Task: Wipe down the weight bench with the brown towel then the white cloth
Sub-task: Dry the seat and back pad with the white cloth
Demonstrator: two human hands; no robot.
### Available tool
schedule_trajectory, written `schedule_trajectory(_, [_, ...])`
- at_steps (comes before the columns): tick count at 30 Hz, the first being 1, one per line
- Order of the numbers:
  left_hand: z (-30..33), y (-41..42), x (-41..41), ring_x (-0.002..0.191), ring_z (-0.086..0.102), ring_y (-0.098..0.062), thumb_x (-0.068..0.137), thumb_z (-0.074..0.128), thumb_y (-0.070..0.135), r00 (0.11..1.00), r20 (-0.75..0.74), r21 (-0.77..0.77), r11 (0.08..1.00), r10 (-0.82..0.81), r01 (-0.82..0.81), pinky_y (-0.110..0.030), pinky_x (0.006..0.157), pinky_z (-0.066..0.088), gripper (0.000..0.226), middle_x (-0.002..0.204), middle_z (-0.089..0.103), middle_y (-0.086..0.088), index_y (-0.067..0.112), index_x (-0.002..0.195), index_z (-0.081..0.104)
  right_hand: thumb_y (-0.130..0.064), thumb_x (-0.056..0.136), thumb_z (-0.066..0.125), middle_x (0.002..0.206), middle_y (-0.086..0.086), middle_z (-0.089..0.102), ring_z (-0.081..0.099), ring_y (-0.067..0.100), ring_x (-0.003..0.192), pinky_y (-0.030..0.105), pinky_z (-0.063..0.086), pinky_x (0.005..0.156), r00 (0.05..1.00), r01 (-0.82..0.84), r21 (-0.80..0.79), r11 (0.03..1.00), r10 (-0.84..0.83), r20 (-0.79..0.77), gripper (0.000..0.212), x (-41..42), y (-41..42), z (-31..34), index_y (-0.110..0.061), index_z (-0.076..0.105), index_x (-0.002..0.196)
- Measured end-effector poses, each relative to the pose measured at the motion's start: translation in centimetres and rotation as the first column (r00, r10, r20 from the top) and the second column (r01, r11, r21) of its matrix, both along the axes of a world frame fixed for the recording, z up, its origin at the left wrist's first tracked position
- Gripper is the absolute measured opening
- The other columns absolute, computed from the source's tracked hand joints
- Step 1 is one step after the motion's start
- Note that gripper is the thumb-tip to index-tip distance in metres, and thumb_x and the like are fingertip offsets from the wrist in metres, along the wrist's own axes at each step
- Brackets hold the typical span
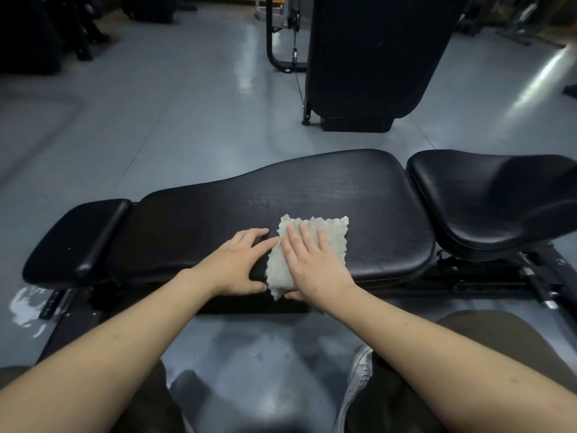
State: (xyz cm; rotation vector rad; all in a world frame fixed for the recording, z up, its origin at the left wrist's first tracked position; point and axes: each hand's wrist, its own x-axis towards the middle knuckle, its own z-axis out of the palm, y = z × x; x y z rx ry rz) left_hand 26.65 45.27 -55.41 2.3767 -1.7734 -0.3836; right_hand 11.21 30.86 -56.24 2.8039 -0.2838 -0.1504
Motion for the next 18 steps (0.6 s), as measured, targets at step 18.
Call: schedule_trajectory(18, [2.1, -6.8, -2.2, 0.142, 0.011, -0.014, 0.049, 0.090, 0.063, 0.991, -0.106, 0.021, 0.996, -0.086, 0.089, -0.037, 0.118, 0.025, 0.125, 0.153, 0.014, 0.013, 0.048, 0.152, 0.020, -0.073, 0.051, 0.082, 0.162, 0.012, 0.033, 0.028, 0.036, 0.149, 0.055, 0.022, 0.119, 0.980, 0.049, 0.107, 0.993, -0.068, 0.184, 0.133, -9.3, -7.9, 1.9, -0.012, 0.030, 0.157])
